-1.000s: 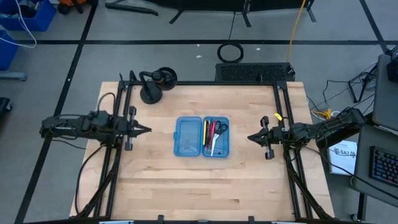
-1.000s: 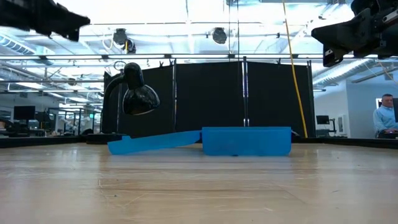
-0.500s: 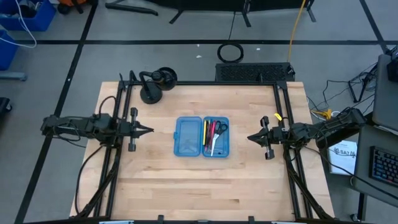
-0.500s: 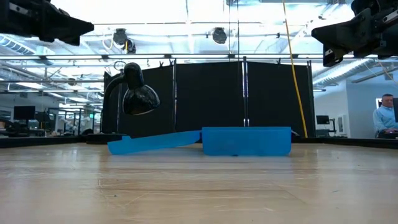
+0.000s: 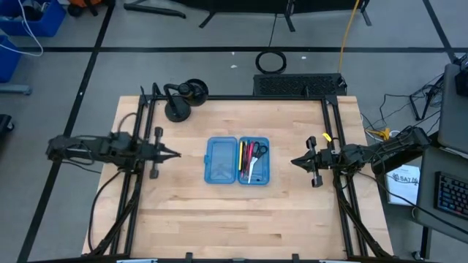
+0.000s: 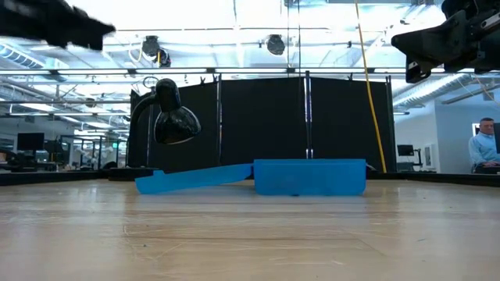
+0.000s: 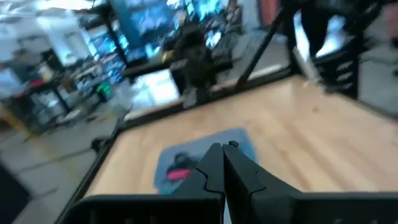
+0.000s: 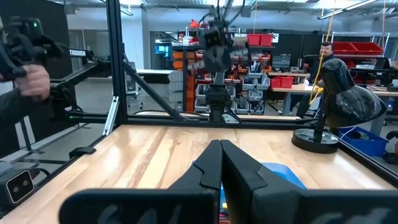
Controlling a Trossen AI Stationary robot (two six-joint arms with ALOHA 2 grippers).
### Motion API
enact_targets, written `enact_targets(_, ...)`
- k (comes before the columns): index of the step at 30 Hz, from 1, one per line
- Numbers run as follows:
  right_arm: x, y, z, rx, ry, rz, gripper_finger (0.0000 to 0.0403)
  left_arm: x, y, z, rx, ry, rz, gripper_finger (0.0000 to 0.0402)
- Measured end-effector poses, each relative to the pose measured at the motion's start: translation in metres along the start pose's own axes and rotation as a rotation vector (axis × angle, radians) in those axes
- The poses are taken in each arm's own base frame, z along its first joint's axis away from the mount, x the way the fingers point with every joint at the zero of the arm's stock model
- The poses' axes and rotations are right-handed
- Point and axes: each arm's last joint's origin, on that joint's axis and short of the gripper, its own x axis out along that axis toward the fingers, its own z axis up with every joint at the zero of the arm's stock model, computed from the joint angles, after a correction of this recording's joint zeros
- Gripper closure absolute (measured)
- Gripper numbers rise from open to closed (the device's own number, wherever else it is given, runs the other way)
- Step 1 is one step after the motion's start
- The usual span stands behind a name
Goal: Pick & place school supplies into a supply box
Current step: Return to Home Position
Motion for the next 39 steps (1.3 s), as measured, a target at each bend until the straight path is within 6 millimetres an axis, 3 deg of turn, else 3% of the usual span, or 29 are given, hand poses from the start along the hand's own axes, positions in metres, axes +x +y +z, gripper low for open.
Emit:
enact_targets(7,0.000,0.000,0.004,0.034,-0.041,-0.005,0.0403,0.011,0.009,-0.027,-0.105,0.089,0.199,0.0401)
enact_targets(16,0.000,0.000,0.005,0.006,-0.050,-0.005,0.0403,0.011,0.015,-0.034,-0.124,0.020,0.021,0.0401)
enact_targets(22,0.000,0.000,0.005,-0.001,-0.050,-0.001,0.0403,0.009,0.006,-0.049,-0.083,-0.055,0.089,0.0401)
enact_targets(30,-0.001,0.003,0.003,-0.034,-0.035,0.020,0.0403,-0.014,-0.001,-0.037,-0.022,-0.086,0.095,0.0401)
enact_targets(35,-0.001,0.003,0.004,-0.011,-0.042,0.020,0.0403,-0.011,-0.002,-0.042,0.012,-0.072,0.101,0.0401)
enact_targets(39,-0.001,0.002,0.005,-0.012,-0.047,0.018,0.0403,-0.005,-0.006,-0.057,-0.007,-0.049,0.096,0.0401)
